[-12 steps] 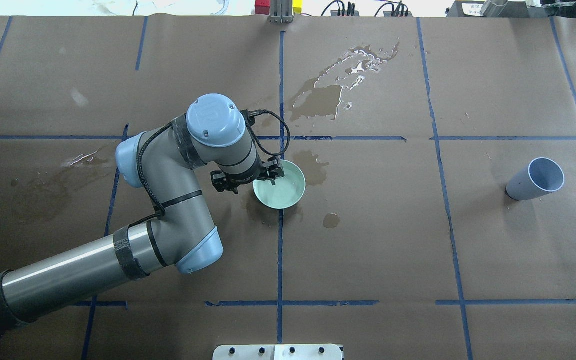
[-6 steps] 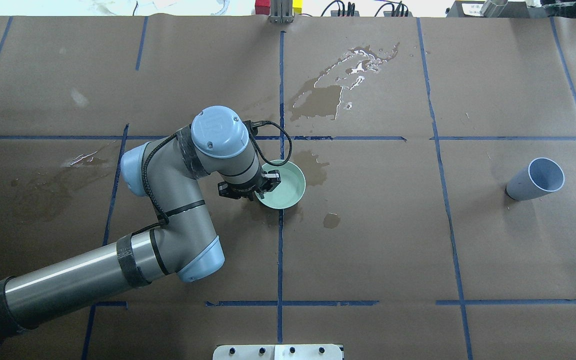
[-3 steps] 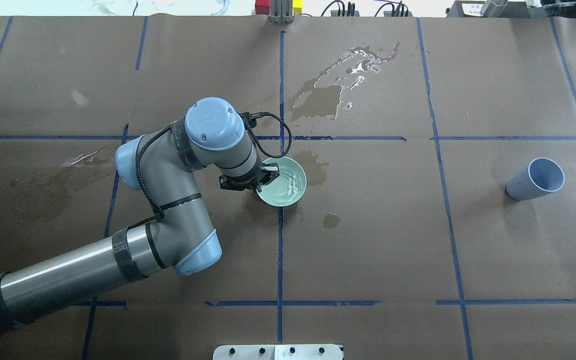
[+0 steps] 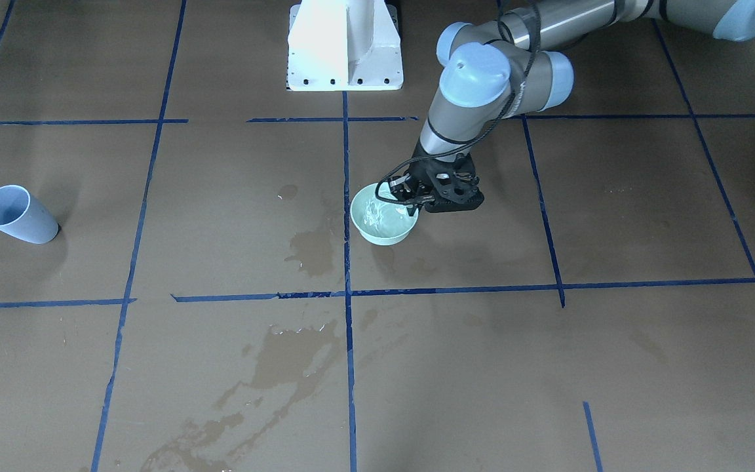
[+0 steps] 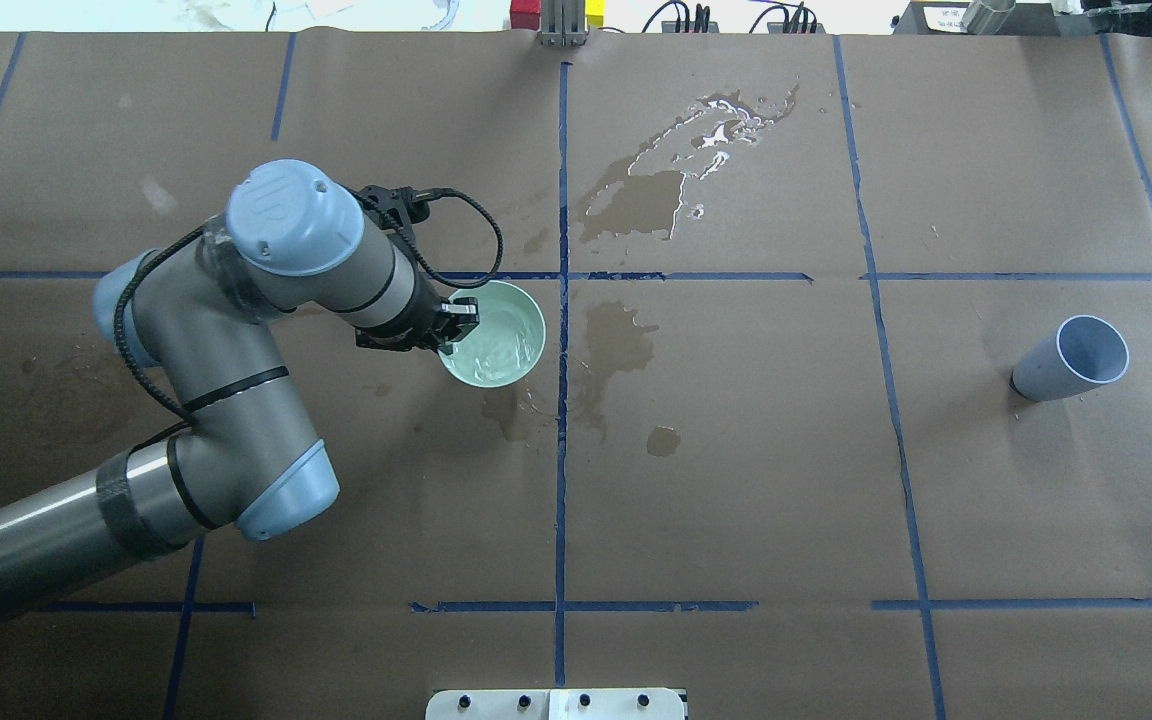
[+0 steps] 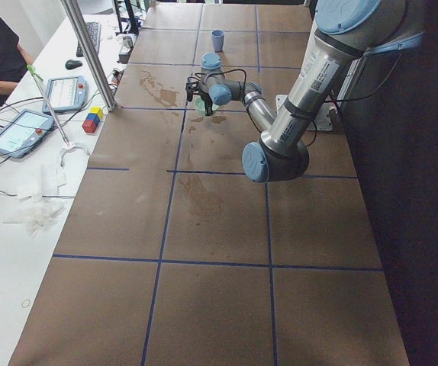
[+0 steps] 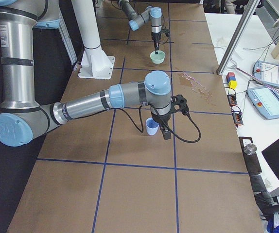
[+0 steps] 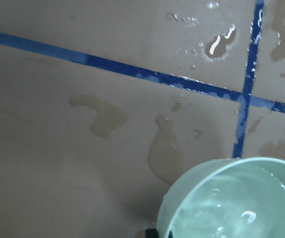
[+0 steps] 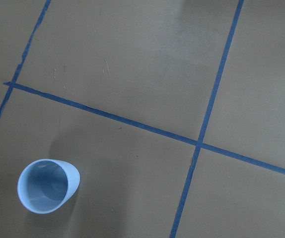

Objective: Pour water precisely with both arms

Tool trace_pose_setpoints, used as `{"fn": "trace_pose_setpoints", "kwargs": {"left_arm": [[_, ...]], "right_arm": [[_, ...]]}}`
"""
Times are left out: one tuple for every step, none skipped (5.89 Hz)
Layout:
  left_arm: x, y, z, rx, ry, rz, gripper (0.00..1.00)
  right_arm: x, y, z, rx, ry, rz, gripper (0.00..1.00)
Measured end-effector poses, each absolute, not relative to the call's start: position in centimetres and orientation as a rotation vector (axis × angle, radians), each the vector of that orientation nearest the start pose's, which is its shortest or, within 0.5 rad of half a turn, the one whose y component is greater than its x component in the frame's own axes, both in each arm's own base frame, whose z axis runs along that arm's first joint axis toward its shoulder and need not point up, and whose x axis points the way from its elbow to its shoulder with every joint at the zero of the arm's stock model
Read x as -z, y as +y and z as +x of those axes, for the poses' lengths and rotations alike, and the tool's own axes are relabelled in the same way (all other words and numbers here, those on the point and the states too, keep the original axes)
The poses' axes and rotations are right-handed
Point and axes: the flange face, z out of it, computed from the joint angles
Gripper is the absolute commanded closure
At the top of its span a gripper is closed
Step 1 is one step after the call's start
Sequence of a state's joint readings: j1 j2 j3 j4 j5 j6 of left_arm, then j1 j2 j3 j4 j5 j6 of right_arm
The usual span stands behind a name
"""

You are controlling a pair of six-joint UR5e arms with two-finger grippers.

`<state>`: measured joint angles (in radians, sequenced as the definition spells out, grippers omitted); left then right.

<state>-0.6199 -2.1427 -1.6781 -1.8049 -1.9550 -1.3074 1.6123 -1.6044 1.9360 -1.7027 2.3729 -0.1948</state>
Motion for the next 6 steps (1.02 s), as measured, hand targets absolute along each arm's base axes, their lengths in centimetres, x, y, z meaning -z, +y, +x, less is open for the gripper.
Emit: {"fn": "trace_pose_setpoints", "kwargs": {"left_arm": [[-27.3,-46.8,46.5,0.118,0.975,0.080,1.00],[-31.1,-47.3,43.4,0.078,0.996,0.080,1.00],[-35.4,-47.9,39.5,0.029,1.005,0.075,1.00],[-39.2,-48.4,35.9,-0.018,0.989,0.078,1.00],[-43.1,-48.5,32.4,-0.067,0.961,0.082,1.00],[-46.7,-48.4,29.2,-0.125,0.940,0.081,1.00]], "right_arm": [[-50.8,-46.5,8.1,0.224,-0.773,0.282,0.00],[-50.8,-46.5,8.0,0.220,-0.773,0.279,0.00],[-51.0,-46.4,8.0,0.213,-0.777,0.273,0.00],[-51.0,-46.3,7.9,0.210,-0.782,0.272,0.00],[-51.0,-46.2,7.9,0.210,-0.784,0.273,0.00],[-51.0,-46.2,7.9,0.210,-0.785,0.272,0.00]]}}
